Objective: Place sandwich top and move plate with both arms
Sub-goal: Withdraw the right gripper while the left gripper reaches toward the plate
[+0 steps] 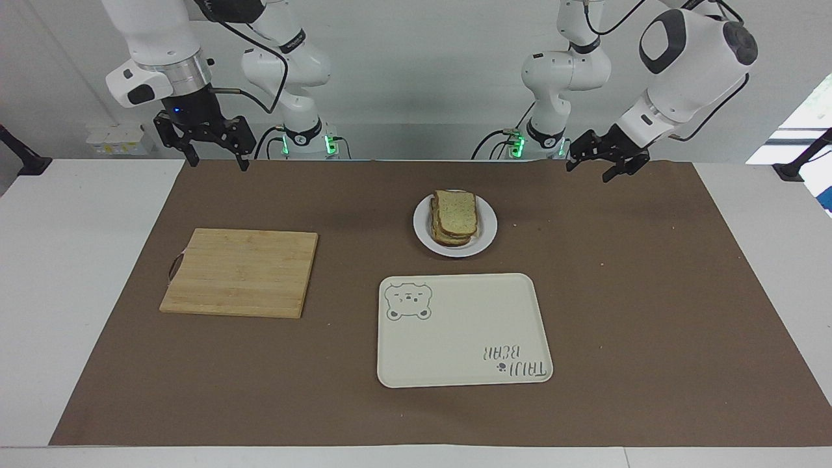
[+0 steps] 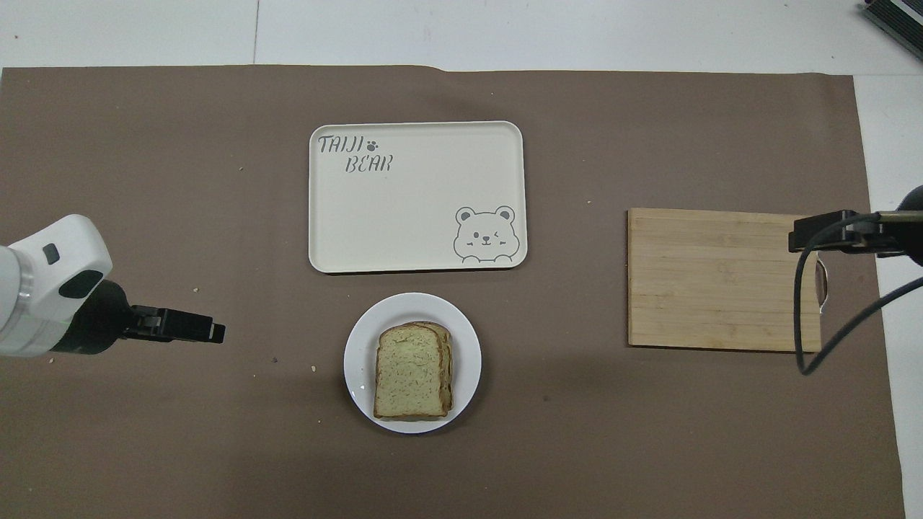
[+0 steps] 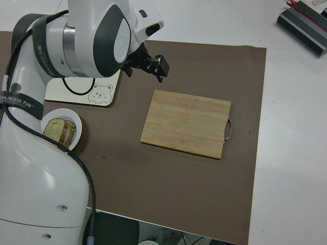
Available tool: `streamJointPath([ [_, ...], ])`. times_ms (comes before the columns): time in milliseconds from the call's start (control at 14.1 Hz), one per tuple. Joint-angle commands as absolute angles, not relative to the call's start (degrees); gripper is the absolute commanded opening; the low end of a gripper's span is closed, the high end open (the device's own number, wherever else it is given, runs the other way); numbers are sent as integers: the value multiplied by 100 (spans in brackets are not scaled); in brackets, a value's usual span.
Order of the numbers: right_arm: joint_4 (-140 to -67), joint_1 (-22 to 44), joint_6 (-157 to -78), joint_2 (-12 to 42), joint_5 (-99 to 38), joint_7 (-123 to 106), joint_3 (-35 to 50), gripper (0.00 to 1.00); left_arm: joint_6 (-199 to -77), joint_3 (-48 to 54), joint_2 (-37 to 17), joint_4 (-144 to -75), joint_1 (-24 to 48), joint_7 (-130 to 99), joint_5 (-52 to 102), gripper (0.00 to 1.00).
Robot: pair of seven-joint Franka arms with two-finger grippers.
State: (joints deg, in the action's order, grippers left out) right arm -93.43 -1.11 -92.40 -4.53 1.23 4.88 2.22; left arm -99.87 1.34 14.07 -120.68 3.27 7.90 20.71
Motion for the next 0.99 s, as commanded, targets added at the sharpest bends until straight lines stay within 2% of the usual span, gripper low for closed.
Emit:
streamJointPath([
  [0,-9439,-184,-9360,-501,220,115,255,100,-10660,53,1793,-12944,536,1097,2512,100],
  [568,-9439,-184,-9255,-527,193,132,237,100,-11170,18,1705,-14114,440,2669,4585,98],
  [710,-9422,-176,-9185,-510,193,97,133,100,-11250,18,1452,-14299,404,3205,4999,95],
  [923,-9422,324,-9053,-518,176,97,-482,100,-11364,18,1257,-14615,387,3777,5737,90],
])
